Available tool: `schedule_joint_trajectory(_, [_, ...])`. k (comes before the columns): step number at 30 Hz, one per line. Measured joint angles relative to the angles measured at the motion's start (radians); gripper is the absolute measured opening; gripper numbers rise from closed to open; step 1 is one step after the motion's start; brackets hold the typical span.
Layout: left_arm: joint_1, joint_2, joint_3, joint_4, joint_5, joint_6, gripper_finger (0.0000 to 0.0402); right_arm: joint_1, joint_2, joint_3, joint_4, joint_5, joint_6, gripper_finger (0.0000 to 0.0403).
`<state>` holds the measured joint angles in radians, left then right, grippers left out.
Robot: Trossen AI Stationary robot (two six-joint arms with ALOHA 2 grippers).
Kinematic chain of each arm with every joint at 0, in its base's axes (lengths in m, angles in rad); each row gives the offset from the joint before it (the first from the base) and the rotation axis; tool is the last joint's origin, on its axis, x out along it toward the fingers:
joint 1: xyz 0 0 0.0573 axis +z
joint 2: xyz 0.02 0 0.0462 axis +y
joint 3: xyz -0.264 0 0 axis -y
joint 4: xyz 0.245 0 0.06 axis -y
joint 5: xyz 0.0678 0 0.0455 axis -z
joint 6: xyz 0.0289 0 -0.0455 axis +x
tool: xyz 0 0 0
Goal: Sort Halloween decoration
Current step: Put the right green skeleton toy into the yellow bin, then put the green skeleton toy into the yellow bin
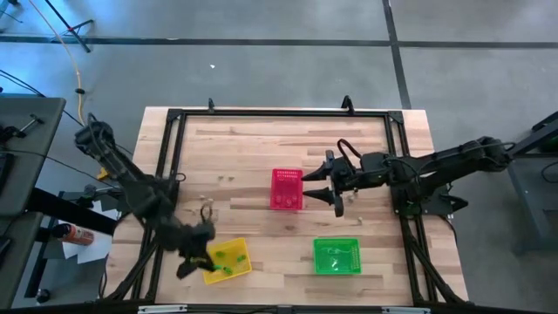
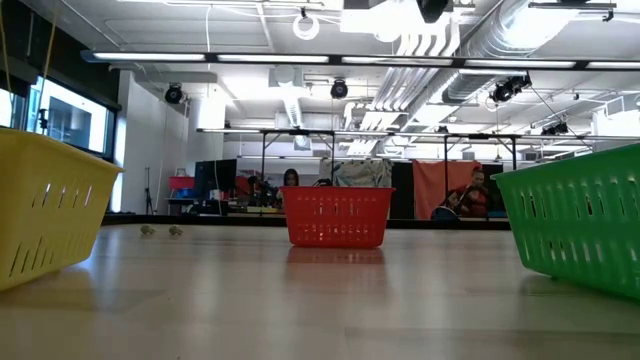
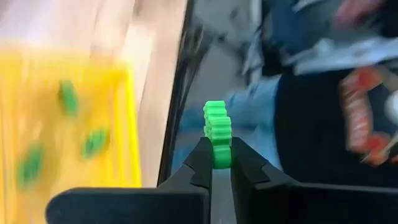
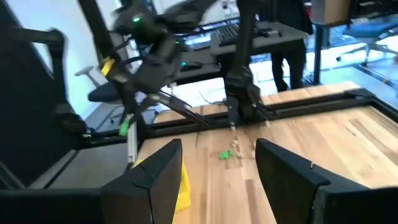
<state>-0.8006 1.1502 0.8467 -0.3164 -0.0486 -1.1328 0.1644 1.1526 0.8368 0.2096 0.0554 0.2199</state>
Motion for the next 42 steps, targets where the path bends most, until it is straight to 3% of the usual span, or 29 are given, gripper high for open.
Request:
schedule_joint_trajectory(6, [-0.108,0.165,0.001,-0.050,-0.014,-0.094,0.0007,-0.036,0.000,0.000,-0.048,0.003,0.006,0.0199])
schedule_joint_trajectory(14, [-0.024,0.333,0.001,-0.034,-0.035,0.075,0.0007,-0.083,0.000,0.000,-0.064,0.003,0.006,0.0199])
schedule_joint_trajectory(29, [0.075,0.346,0.001,-0.107,0.020,0.394,0.0014,-0.095,0.000,0.000,-0.110,0.003,0.027,0.0199])
schedule_joint_trajectory(42, [0.081,0.346,0.001,-0.105,0.019,0.383,0.0117,-0.094,0.000,0.000,-0.124,0.000,0.060,0.0199])
